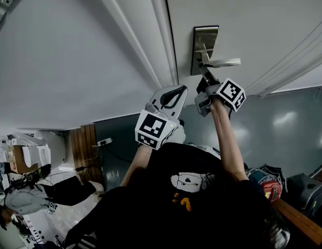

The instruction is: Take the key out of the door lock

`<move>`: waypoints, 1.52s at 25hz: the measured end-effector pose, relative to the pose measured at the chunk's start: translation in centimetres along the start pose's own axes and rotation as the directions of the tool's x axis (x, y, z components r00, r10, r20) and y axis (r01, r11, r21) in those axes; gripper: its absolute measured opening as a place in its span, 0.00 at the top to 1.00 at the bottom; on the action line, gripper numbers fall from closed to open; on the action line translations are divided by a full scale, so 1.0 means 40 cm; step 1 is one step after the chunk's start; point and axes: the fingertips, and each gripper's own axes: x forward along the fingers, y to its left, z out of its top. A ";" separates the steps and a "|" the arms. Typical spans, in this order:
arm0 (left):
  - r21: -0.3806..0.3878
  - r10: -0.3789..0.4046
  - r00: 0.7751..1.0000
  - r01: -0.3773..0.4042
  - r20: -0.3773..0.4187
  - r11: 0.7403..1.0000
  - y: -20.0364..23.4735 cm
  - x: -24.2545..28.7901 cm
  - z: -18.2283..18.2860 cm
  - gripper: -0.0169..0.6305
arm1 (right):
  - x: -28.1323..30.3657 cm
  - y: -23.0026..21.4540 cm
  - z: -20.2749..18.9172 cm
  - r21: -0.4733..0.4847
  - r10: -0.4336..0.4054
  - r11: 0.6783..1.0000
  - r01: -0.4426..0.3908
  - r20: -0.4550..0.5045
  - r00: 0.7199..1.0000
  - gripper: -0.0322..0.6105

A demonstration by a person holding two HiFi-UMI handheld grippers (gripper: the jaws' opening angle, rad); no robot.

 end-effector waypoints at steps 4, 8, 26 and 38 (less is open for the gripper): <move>0.000 0.012 1.000 -0.012 -0.003 1.000 0.005 -0.009 -0.001 0.96 | 0.000 -0.001 -0.002 0.048 0.002 0.999 -0.002 0.013 1.000 0.90; -0.001 0.025 1.000 -0.025 -0.006 1.000 0.005 -0.016 0.000 0.96 | -0.005 -0.001 -0.003 0.102 0.013 0.995 -0.014 0.017 1.000 0.91; 0.002 0.048 0.999 -0.048 -0.024 0.999 0.001 -0.025 0.005 0.96 | -0.014 0.012 -0.005 0.180 0.029 0.983 -0.034 0.027 0.999 0.91; 0.000 0.007 0.999 -0.007 -0.032 1.000 -0.026 0.014 0.000 0.96 | -0.096 -0.013 -0.045 0.154 0.013 0.988 -0.011 -0.015 1.000 0.92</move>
